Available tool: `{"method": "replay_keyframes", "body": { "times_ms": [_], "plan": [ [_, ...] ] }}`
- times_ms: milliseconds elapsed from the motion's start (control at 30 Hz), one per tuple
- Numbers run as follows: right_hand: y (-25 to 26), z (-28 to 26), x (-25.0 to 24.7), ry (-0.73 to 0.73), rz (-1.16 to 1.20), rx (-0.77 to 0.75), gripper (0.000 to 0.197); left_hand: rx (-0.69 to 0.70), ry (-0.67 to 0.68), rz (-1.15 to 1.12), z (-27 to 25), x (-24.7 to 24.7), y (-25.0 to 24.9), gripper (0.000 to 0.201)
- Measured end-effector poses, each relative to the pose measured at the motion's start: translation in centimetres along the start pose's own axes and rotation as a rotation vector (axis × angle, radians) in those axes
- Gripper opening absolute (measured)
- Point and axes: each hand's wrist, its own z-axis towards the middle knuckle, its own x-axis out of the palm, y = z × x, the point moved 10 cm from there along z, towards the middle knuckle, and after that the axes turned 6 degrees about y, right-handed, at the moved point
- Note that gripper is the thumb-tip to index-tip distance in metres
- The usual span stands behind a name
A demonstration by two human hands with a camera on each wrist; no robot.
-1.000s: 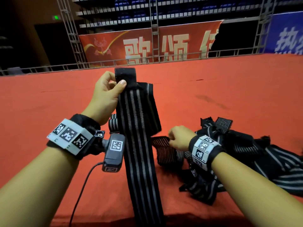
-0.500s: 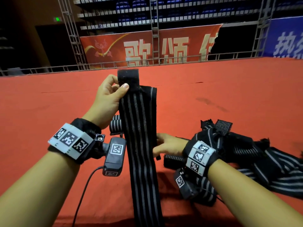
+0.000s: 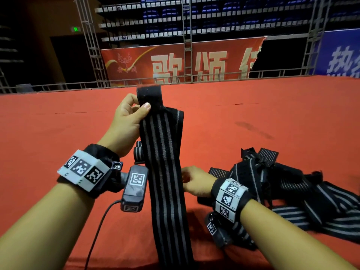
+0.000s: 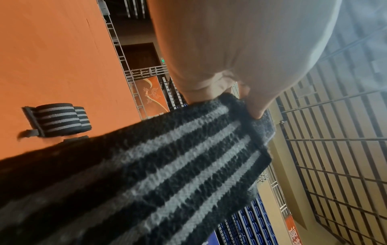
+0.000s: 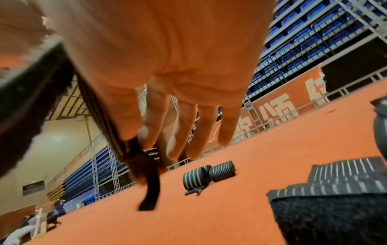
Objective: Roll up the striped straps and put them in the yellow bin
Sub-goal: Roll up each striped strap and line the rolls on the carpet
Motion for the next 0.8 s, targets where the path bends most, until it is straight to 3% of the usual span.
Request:
{"method": "replay_keyframes", "body": {
  "times_ms": [67,133,200,333,500,567,600,667,800],
  "plan": [
    [-0.2,0.1,-1.8,-0.127,-0.044,0.004,0.009,-0.012,-0.006,-0.011,-0.2,-0.2,0.1,0.017],
    [-0.4,-0.3,-3.5,-0.203,0.094,0.004,0.018,-0.03,-0.027,0.007,-0.3,-0.8,0.3,0.017],
    [-0.1,-0.6,-3.4,-0.156,0.258,-0.036,0.015,-0.051,-0.042,0.014,-0.4,-1.2,0.7,0.018],
    [2.0,0.1,-0.6,-0.018,0.25,-0.123,0.041,-0.059,-0.042,0.0,-0.4,-0.9,1.0,0.018],
    [2.7,1.3,0.0,-0.08,0.285,-0.121,0.007,-0.064,0.007,-0.032,-0.5,0.2,0.6,0.017],
    [2.0,1.5,-0.4,-0.118,0.261,-0.072,0.023,-0.076,0.006,-0.009,-0.5,0.1,0.7,0.017],
    [1.7,1.5,-0.7,-0.125,0.273,-0.056,0.022,-0.077,-0.008,0.029,-0.5,-0.2,0.7,0.018],
    [1.3,1.0,-1.9,-0.179,0.302,-0.048,0.009,-0.063,-0.048,0.153,-0.5,-1.0,0.6,0.018],
    [1.2,-1.1,-6.2,-0.41,0.363,-0.068,0.021,-0.069,-0.095,0.298,-0.5,-2.3,1.2,0.016]
  ]
}}
